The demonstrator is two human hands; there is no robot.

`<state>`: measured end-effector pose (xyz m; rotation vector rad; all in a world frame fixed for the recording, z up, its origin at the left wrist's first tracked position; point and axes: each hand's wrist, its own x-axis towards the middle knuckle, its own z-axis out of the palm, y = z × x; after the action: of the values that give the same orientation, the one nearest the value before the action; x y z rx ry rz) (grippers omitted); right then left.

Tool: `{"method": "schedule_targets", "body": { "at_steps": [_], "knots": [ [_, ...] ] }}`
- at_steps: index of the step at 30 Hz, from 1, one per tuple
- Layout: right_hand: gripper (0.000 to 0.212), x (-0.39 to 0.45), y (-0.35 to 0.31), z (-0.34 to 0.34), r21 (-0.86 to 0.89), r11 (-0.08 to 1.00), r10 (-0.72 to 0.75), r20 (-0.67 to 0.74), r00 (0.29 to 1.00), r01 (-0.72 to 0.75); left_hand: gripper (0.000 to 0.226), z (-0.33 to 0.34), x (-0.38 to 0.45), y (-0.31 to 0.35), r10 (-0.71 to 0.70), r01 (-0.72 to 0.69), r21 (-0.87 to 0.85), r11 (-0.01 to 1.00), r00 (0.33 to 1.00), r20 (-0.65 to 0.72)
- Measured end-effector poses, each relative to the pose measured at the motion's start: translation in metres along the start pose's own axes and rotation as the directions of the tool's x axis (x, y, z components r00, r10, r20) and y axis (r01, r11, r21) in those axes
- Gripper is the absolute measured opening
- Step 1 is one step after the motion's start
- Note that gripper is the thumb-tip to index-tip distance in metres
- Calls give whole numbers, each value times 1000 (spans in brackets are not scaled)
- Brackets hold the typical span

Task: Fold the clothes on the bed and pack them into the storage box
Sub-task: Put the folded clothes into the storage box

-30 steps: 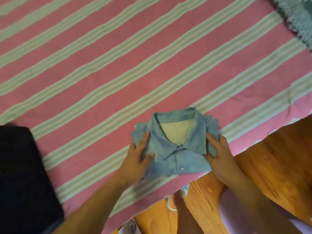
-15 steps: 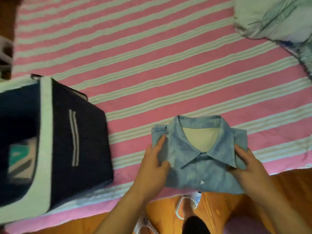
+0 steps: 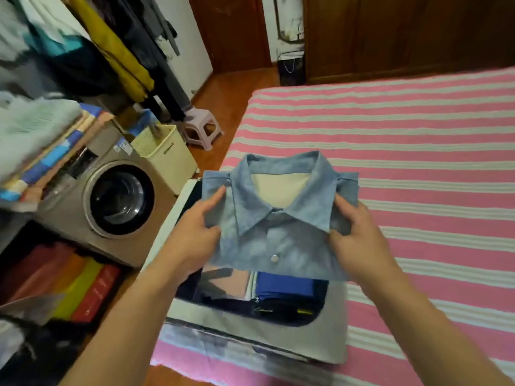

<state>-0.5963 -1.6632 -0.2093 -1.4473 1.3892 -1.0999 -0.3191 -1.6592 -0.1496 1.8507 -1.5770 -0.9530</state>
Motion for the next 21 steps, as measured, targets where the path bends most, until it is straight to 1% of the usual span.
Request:
{"method": "schedule_targets", "body": {
  "at_steps": [2, 3, 4, 5, 7, 8, 9, 10, 11, 14, 16, 17, 18, 19, 21],
  "knots": [
    [70, 33, 22, 67, -52, 997, 58, 20, 998, -57, 86, -24, 52, -49, -53, 52, 48, 997, 998, 26],
    [69, 48, 39, 104, -73, 989, 134, 24, 991, -132, 87, -33, 79, -81, -88, 82, 83, 993, 994, 70],
    [67, 52, 55, 124, -78, 973, 221, 47, 974, -217, 87, -29, 89, -102, -132, 121, 109, 987, 985, 107],
    [64, 52, 72, 148, -109, 948, 307, 71, 949, -299, 86, -27, 95, -126, -196, 181, 105, 978, 968, 158],
    [62, 33, 102, 176, -179, 871, 482, 127, 867, -458, 79, -11, 87, -170, -327, 313, 93, 945, 911, 252],
    [64, 22, 112, 186, -202, 827, 555, 145, 819, -525, 75, -3, 80, -188, -381, 372, 90, 924, 875, 298],
    [65, 12, 117, 194, -227, 792, 603, 151, 783, -566, 73, 4, 75, -203, -420, 418, 79, 905, 851, 315],
    [65, 9, 121, 200, -247, 773, 625, 131, 770, -585, 72, 11, 75, -215, -444, 449, 64, 891, 834, 327],
    [65, 7, 123, 203, -259, 763, 632, 101, 768, -593, 72, 17, 75, -219, -449, 460, 45, 887, 832, 325],
    [69, 16, 126, 201, -238, 783, 590, -7, 808, -574, 72, 30, 97, -221, -415, 437, -15, 899, 864, 286],
    [71, 25, 134, 201, -227, 816, 532, -63, 844, -532, 79, 43, 113, -226, -366, 388, -33, 921, 892, 267],
    [73, 30, 142, 202, -248, 816, 524, -66, 849, -523, 83, 49, 120, -232, -350, 367, -19, 930, 900, 261],
    [75, 37, 157, 206, -277, 804, 535, -48, 843, -526, 86, 60, 131, -243, -348, 365, -19, 931, 902, 255],
    [78, 42, 169, 210, -355, 766, 573, 0, 820, -536, 88, 68, 138, -256, -353, 363, 13, 932, 898, 262],
    [78, 46, 191, 219, -571, 640, 661, 67, 747, -515, 90, 82, 150, -282, -396, 378, 116, 918, 871, 291]
  ]
}}
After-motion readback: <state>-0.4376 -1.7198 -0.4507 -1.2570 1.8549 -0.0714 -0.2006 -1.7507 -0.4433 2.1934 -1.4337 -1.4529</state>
